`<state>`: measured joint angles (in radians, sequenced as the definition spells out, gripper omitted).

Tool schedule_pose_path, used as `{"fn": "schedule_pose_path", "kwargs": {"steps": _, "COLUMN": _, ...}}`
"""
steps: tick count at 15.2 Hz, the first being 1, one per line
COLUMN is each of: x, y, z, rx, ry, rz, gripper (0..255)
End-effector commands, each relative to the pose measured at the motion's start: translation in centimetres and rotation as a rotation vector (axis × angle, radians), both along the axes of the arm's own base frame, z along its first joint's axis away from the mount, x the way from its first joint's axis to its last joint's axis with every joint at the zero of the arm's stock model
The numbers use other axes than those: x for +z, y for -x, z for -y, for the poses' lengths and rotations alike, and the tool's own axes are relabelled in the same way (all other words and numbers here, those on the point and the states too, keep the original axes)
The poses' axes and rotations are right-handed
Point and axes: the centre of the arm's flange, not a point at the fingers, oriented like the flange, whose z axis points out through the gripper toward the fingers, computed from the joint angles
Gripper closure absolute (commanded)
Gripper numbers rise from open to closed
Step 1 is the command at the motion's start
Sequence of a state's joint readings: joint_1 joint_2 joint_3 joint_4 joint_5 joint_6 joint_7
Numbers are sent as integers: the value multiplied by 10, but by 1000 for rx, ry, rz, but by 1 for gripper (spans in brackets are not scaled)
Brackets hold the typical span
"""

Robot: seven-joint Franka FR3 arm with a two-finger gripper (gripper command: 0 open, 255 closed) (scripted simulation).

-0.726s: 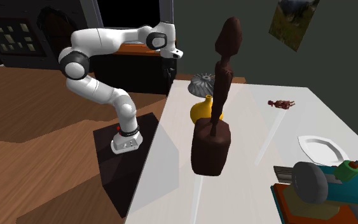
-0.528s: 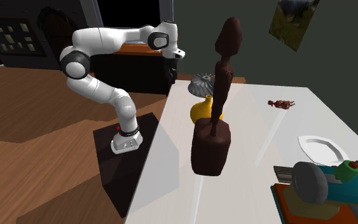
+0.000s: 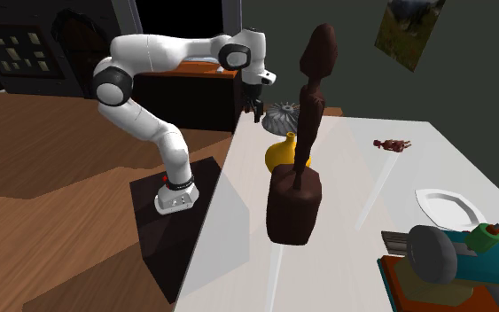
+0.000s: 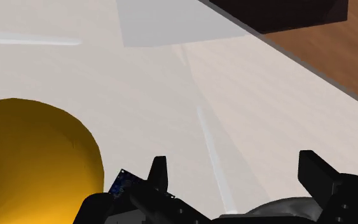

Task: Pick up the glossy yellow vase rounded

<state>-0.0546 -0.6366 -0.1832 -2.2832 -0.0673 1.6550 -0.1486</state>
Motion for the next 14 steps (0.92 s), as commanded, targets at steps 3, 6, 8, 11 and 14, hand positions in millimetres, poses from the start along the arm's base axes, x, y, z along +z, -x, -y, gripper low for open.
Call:
{"fn": "schedule_pose_path", "kwargs": {"steps": 3, "x": 11, "y": -15, "z": 47, "rx": -15, "ry": 10, "rz": 1, "gripper": 0}}
{"fn": "schedule_pose_path", "kwargs": {"steps": 6, "x": 18, "y": -24, "z": 84, "rx": -26, "ry": 17, "rz": 2, "gripper": 0}}
{"fn": "schedule_pose_path", "kwargs": {"steps": 8, "x": 22, "y": -30, "z": 109, "rx": -34, "ry": 22, "rz": 2, "gripper": 0}}
{"fn": "schedule_pose_path", "kwargs": {"steps": 11, "x": 29, "y": -38, "z": 146, "rx": -46, "ry": 28, "rz": 3, "gripper": 0}}
{"fn": "schedule_pose_path", "kwargs": {"steps": 14, "x": 37, "y": -46, "z": 183, "rx": -57, "ry": 35, "rz": 4, "gripper": 0}}
